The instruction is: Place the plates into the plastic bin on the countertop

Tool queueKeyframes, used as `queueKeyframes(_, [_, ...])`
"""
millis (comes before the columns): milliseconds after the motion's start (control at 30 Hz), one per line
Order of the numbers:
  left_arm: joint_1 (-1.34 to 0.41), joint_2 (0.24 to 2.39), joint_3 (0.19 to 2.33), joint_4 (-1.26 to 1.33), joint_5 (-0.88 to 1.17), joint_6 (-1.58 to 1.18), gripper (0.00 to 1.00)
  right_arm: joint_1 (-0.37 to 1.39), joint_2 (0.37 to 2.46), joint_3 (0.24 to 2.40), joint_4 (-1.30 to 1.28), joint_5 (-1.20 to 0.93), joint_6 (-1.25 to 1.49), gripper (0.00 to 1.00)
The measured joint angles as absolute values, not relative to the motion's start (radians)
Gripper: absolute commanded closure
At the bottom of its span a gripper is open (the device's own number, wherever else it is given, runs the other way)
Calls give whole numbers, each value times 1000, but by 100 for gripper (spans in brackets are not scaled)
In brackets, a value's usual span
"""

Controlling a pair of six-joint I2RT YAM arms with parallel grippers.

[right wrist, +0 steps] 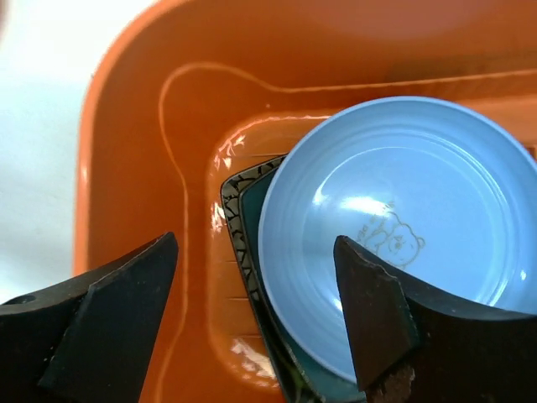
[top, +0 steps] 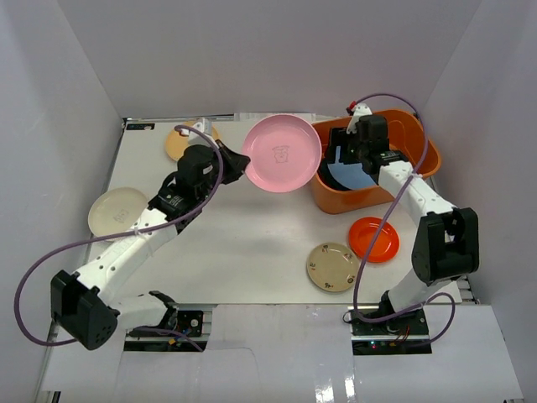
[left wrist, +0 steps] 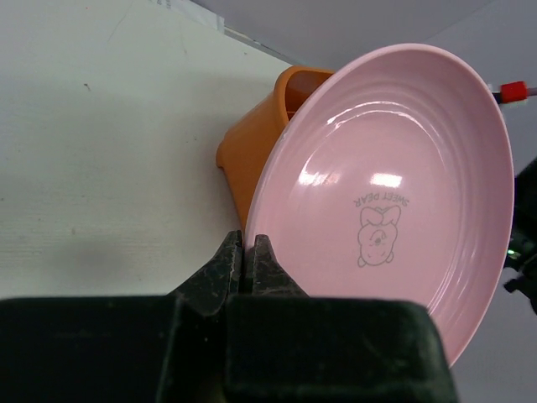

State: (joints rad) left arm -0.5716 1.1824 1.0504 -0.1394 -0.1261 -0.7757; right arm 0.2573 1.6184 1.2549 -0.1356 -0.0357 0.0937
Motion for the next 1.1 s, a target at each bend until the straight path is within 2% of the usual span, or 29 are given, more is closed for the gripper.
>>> queueKeyframes(100, [-630,1258,1104,-135,-180,-754,100,219,1549,1264,-166,-46,164,21])
queueKeyframes(200, [-690,1343,1176,-131,-238,-722,100,150,1414,1264,-181,-44,240,28])
queueKeyframes(300, [-738,1439,1261,-128,-287,-697,100,83,1228,1260,-176,-5,299,59])
queueKeyframes(333, [-754,1480,1301,-129,-304,-689,100,71,1169,1259,-173,6,313,75])
queueKeyframes(400, [-780,1573,1395,-128,-339,-667,100,68,1049,1258,-147,8,344,82])
queueKeyframes(533, [-822,1776,1612,-132,-391,-625,100,73,913,1235,-95,-59,395,82])
queueKeyframes(600, [-845,1892,1748,-150,-413,-603,100,74,878,1188,-68,-97,420,78])
queueKeyframes(767, [-882,2140,2025,-196,-429,-576,100,76,854,1050,-65,-207,484,75])
queueKeyframes(933, [-896,2311,2192,-253,-432,-565,100,81,826,1010,-103,-244,496,71])
queueKeyframes(967, [-896,2335,2209,-260,-432,-563,96,81,817,1010,-102,-246,498,70])
queueKeyframes(1000, [-896,2350,2217,-270,-432,-564,82,81,802,1010,-101,-248,498,69])
queueKeyframes(1100, [-896,2376,2226,-292,-438,-558,57,81,775,1010,-95,-255,498,68])
